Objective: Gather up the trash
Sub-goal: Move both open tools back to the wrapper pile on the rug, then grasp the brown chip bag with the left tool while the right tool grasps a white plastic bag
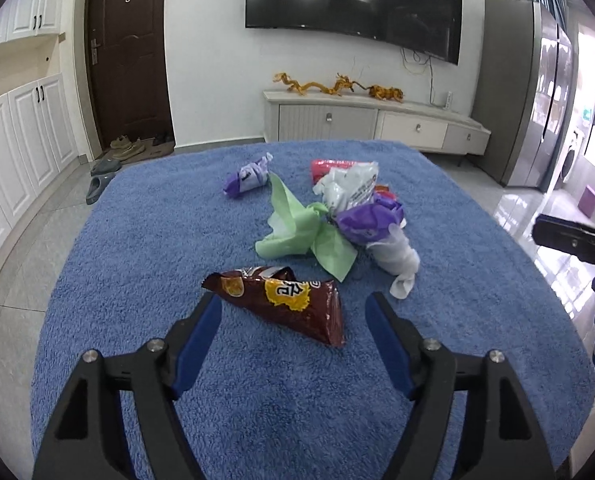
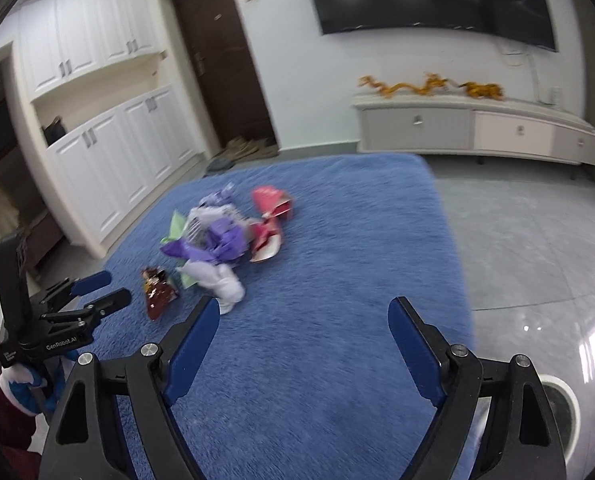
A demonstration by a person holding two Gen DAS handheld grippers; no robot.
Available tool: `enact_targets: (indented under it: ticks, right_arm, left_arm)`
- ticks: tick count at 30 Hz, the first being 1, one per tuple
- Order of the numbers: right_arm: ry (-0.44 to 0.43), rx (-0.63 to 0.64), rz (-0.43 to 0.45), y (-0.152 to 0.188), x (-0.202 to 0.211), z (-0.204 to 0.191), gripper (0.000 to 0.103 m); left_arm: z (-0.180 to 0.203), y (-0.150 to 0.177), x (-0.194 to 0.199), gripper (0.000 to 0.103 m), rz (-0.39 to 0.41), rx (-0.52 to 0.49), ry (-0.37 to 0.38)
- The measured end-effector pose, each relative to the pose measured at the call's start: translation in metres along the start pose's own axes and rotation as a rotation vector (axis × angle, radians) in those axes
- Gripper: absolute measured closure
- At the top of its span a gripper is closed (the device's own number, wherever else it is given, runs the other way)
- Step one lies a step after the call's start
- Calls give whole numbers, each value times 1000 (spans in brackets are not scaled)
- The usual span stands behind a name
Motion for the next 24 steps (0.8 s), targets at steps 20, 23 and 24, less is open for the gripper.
enact_targets:
  ticks: [20,23,24]
  right_arm:
    - [-211,81,-202,5,-122,-48,35]
    - [-229,73,-216,7,-132,-50,41]
    - [-231,72,-223,8,-135,-51,44]
  left_arm:
    - [13,5,-47,48,-111,-32,7]
    - [11,6,-45,57,-114,-10,16]
    - [10,7,-45,60,-115,-6,20]
Point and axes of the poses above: each gripper's, at about its wrist camera, not at the fingertips, and x roughly against the way its jaws point, z to its right, y to its underside, the point moved 9 cm from there along -x, roughly the way its jaws point, and after that the axes turned 14 degrees about -y, right-handed, at the moved point
